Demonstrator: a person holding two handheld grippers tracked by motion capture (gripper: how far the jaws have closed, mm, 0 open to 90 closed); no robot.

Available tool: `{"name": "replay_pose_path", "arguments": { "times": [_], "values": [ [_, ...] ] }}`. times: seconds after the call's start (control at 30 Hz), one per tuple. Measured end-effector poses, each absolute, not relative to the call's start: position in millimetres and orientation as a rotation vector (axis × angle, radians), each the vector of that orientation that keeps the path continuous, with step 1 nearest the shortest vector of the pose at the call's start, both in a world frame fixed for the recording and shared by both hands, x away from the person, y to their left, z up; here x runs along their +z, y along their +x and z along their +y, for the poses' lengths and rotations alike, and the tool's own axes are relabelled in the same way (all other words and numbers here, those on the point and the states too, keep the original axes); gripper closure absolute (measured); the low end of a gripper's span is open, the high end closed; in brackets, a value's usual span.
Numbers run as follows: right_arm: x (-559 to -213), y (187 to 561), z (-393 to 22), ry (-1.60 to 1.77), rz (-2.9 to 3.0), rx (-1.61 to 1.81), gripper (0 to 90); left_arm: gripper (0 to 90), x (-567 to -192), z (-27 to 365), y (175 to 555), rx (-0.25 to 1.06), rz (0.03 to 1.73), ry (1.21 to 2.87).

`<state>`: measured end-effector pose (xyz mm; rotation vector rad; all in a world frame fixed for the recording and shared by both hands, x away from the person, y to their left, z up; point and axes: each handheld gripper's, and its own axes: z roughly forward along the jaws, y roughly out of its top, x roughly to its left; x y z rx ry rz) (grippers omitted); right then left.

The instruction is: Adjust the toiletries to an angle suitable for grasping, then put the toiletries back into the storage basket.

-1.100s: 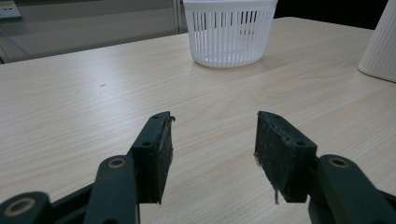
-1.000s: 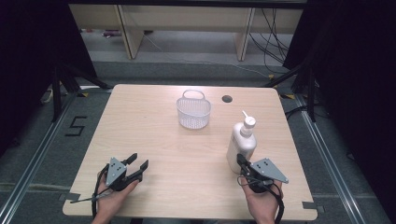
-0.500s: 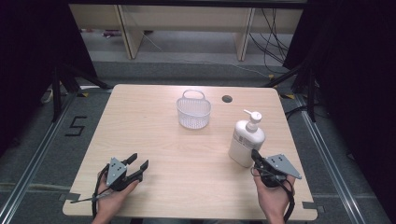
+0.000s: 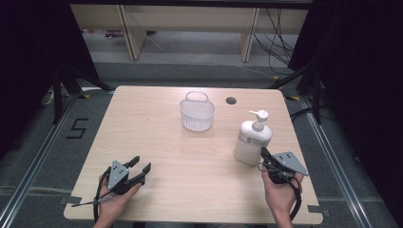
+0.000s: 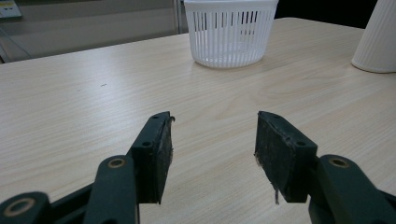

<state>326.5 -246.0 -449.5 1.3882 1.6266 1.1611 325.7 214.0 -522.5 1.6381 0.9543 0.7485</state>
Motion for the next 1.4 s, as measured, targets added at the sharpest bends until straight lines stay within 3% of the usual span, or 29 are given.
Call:
{"name": "replay_pose_path", "arguments": {
  "times": [0.3, 0.37, 0.4, 0.43, 0.67, 1.4],
  "values": [
    [-450, 325, -248, 1.368, 1.617, 1.134, 88.8, 45.5, -523, 214, 326, 0.748, 0.955, 1.642],
    [-450, 321, -249, 1.343, 1.601, 1.148, 79.1, 45.4, -522, 214, 326, 0.744, 0.962, 1.644],
    [-450, 321, -249, 1.343, 1.601, 1.148, 79.1, 45.4, -522, 214, 327, 0.743, 0.966, 1.645],
    [-449, 317, -251, 1.345, 1.578, 1.145, 70.6, 45.4, -522, 214, 327, 0.741, 0.970, 1.641],
    [-448, 310, -255, 1.354, 1.508, 1.197, 53.1, 45.3, -523, 214, 329, 0.741, 0.972, 1.625],
    [-432, 303, -253, 1.299, 1.430, 1.196, 40.7, 44.4, -523, 214, 327, 0.757, 0.992, 1.610]
  ]
}}
